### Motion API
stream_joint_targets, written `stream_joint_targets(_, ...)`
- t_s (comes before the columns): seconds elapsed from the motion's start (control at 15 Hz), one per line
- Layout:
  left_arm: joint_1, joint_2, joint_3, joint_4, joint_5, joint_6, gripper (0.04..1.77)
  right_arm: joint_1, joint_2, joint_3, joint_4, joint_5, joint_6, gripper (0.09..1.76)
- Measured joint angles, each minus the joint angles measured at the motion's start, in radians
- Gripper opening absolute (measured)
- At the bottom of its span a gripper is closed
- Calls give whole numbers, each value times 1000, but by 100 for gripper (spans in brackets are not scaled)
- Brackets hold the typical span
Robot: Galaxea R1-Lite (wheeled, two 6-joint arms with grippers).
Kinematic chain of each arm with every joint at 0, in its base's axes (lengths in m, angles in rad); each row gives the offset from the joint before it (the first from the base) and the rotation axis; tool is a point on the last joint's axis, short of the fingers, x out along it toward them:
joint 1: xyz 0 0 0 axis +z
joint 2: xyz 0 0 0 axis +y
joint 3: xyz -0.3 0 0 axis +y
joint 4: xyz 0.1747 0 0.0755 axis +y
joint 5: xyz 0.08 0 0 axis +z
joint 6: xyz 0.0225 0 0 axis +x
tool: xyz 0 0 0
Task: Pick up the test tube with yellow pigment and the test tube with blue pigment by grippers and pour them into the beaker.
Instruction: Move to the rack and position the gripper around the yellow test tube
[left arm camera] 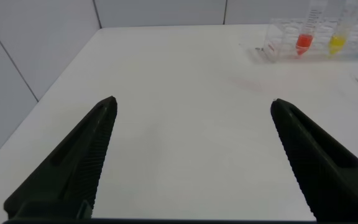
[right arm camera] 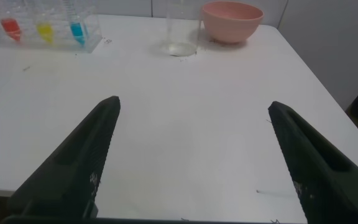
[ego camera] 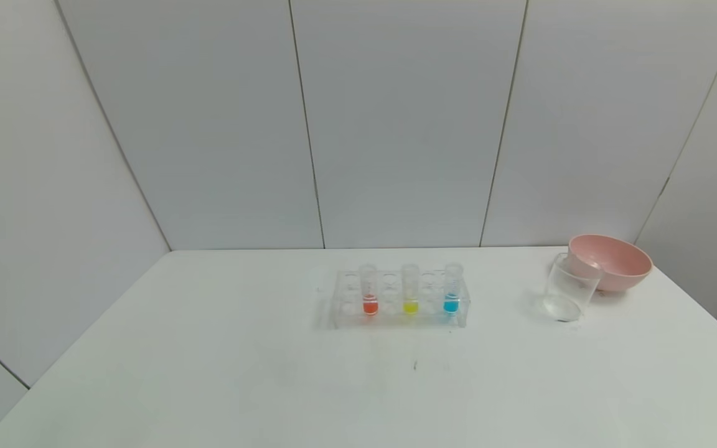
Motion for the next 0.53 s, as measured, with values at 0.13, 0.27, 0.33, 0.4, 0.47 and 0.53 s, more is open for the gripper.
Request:
stream_joint_targets(0.13,0,0,0,0,0,0,176,0,0,0,0,-4,1,171)
stream_joint_targets(0.27,0,0,0,0,0,0,176,0,0,0,0,-10,1,171)
stream_joint_targets(0.33,0,0,0,0,0,0,176,0,0,0,0,-10,1,171)
stream_joint_targets(0.4,0,0,0,0,0,0,176,0,0,0,0,-10,1,171)
stream_joint_targets(0.47,0,0,0,0,0,0,176,0,0,0,0,-11,2,171)
stream_joint_targets(0.53,0,0,0,0,0,0,176,0,0,0,0,-12,3,171)
